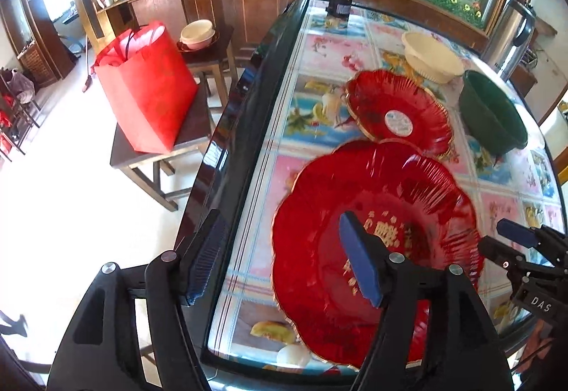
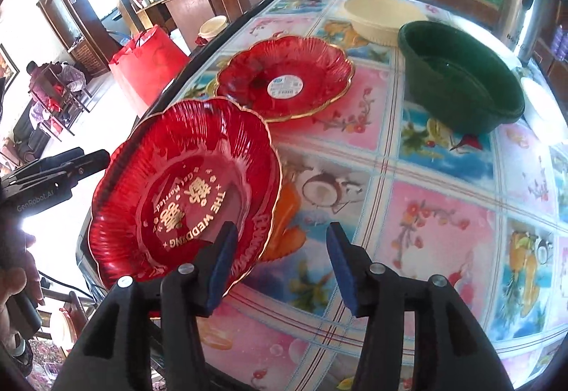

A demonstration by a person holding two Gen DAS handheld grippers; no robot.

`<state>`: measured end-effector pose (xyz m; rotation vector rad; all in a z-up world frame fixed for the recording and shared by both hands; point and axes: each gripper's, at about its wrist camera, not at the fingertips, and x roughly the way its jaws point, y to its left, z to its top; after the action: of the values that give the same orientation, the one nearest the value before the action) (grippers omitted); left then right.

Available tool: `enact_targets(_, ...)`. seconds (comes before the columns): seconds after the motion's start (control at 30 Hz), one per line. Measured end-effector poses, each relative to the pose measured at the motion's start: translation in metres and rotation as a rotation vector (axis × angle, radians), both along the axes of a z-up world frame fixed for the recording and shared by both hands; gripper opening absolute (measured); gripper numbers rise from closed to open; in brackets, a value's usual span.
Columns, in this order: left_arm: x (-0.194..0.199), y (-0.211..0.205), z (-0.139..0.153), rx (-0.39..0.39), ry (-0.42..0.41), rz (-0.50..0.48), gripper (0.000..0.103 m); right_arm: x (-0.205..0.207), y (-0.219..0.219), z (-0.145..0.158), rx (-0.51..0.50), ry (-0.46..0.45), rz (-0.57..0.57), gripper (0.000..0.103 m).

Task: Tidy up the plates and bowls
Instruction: 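Lower the large red plate onto the table and open both grippers, then move both grippers to the smaller red plate with the white sticker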

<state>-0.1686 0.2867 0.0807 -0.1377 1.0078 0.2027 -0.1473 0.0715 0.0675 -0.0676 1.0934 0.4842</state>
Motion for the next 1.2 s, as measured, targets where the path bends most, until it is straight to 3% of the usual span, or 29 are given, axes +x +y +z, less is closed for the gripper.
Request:
enact_targets(0.13, 0.010, -0.001, 0.010, -0.005, -0.024, -0.005, 0.075, 0.005, 0.000, 0.006, 0.008, -0.011, -0.004, 0.056)
enact_targets(0.5, 0.058, -0.007, 0.030, 0.009, -0.061, -0.049, 0.079, 0.033, -0.001, 0.018, 0.024, -0.044, -0.035, 0.058)
enact_targets(0.97, 0.110, -0.007, 0.024, 0.029, -0.026, -0.080, 0.080, 0.064, -0.004, 0.024, 0.032, -0.062, -0.086, 0.060)
enact_targets(1.2, 0.134, -0.007, 0.020, 0.001, -0.004, -0.116, 0.080, 0.074, -0.010, 0.022, 0.037, -0.050, -0.121, 0.062)
